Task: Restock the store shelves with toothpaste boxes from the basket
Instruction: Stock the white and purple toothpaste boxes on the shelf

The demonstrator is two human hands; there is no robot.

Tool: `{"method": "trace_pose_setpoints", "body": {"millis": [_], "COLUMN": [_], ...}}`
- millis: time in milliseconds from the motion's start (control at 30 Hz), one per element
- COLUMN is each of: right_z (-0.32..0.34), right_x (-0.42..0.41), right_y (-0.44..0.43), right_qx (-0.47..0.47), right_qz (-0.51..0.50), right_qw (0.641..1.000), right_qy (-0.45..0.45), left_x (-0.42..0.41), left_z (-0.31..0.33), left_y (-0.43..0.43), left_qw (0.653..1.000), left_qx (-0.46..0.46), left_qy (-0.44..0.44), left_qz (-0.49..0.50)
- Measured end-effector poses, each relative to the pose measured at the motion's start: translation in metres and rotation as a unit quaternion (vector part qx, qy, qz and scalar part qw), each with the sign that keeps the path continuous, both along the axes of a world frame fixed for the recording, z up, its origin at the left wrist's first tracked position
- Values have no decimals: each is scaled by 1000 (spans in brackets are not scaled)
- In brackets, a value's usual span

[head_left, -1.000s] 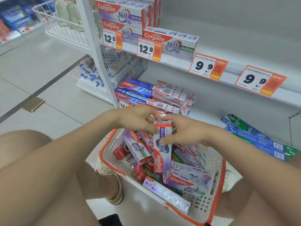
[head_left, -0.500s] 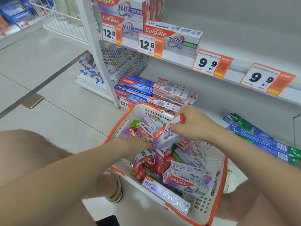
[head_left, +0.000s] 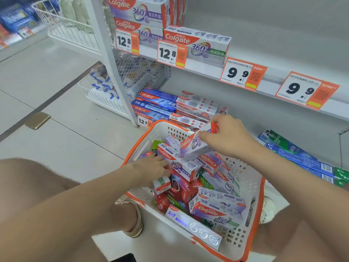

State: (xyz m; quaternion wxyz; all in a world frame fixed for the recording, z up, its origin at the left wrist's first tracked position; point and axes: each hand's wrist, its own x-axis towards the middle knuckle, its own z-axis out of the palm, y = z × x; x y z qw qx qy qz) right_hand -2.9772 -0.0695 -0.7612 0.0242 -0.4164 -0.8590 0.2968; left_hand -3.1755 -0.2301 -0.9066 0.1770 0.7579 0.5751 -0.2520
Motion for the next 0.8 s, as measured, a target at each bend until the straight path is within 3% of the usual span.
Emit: {"method": "trace_pose_setpoints", "body": {"millis": [67, 133, 300, 533, 800], "right_z": [-2, -1, 23, 51, 107], "right_x": [-2, -3, -6, -23, -82], "right_y": [0, -1, -5, 0, 36], "right_qx": [15, 32, 51, 94, 216], "right_qz": [-29, -78, -131, -150, -62], "right_qw": [998, 988, 914, 838, 842], "right_qy": [45, 131, 382, 517, 490], "left_x": [-9, -17, -9, -18, -69], "left_z": [12, 34, 111, 200, 250], "left_y": [7, 14, 31, 50, 76], "left_qw": [993, 964, 876, 839, 780], "left_qx": [43, 96, 226, 425, 496], "left_qy": [-74, -174, -315, -230, -204], "left_qz": [85, 179, 287, 250, 324]}}
